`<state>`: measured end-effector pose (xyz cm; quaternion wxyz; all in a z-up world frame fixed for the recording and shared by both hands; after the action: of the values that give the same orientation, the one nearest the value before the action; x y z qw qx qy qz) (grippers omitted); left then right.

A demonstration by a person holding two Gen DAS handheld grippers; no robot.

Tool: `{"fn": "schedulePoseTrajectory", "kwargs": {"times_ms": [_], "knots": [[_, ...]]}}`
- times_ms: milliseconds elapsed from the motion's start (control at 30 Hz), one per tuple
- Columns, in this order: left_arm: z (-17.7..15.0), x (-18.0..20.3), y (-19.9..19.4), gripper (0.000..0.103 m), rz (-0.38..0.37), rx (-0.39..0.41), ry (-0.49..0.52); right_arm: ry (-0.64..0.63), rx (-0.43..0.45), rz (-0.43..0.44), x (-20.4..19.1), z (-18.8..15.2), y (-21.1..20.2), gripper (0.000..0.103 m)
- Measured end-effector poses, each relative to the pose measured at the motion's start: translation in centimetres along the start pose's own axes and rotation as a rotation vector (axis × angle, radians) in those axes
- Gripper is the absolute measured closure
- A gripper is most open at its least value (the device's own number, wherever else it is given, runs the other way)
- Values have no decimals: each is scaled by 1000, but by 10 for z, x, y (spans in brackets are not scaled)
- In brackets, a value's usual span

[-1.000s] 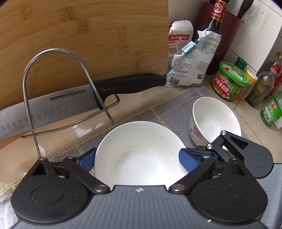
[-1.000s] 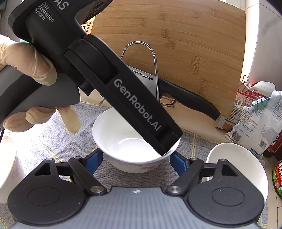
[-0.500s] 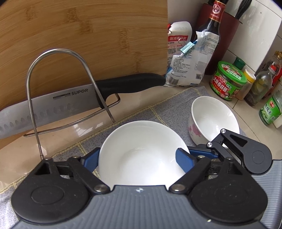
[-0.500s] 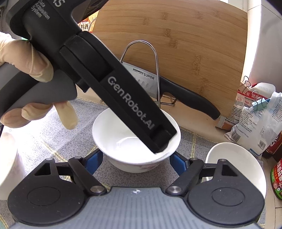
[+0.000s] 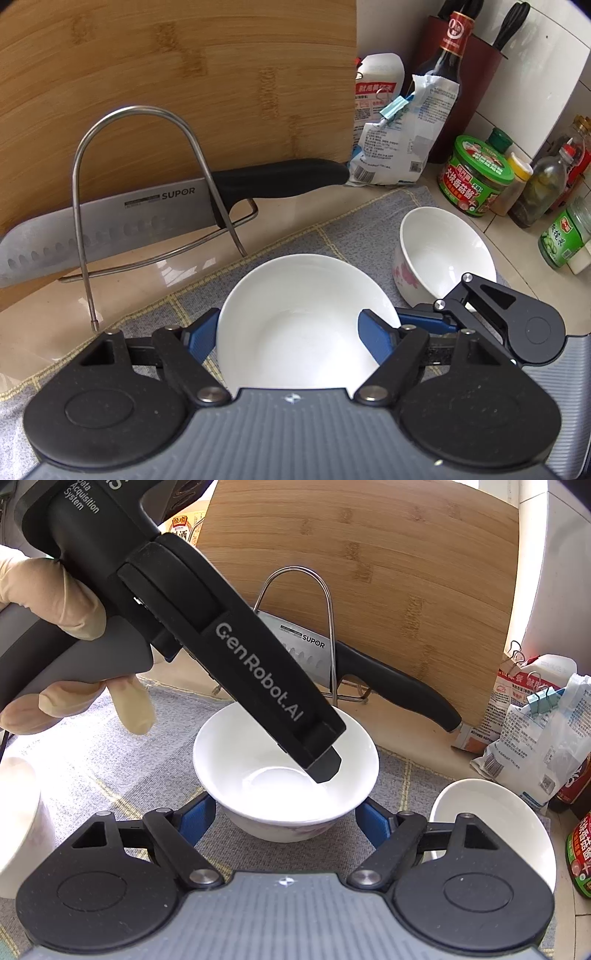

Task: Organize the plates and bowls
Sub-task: 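Lift the white bowl with the left tool and carry it toward the pink-print bowl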

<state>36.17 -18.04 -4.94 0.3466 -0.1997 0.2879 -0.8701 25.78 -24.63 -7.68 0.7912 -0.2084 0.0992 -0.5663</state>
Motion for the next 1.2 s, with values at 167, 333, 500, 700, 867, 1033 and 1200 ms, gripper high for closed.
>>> {"fn": "schedulePoseTrajectory", "kwargs": {"times_ms": [167,333,500,700,867,1033,1200], "knots": [[0,1,-11,24,-1,11,-3,-8,1,8,-4,6,-7,17],[-1,5,-28,24,2,24,-4,-26,1,22,-10,15,-21,17],[-3,9,-49,24,12,37,-14,-41,7,50,-18,26,-38,17],[-9,14,-78,24,33,60,-16,-48,12,84,-29,35,-54,17],[-16,13,-99,24,54,73,-32,-65,14,116,-42,40,-64,17],[-28,9,-123,24,82,78,-49,-94,22,157,-60,44,-74,17],[-42,4,-145,24,116,83,-65,-104,19,207,-78,46,-79,17]]}}
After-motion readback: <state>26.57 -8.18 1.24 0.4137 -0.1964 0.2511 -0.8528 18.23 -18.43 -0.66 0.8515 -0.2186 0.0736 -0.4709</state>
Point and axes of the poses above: each gripper's, at about its wrist camera, not at the fingertips, and y roughly the way its jaws point, x to its right, z to its top, the point moved 1 cm from there along y, roughly the way its jaws point, and after that the axes turned 15 degrees about x, right-handed, at the moved point
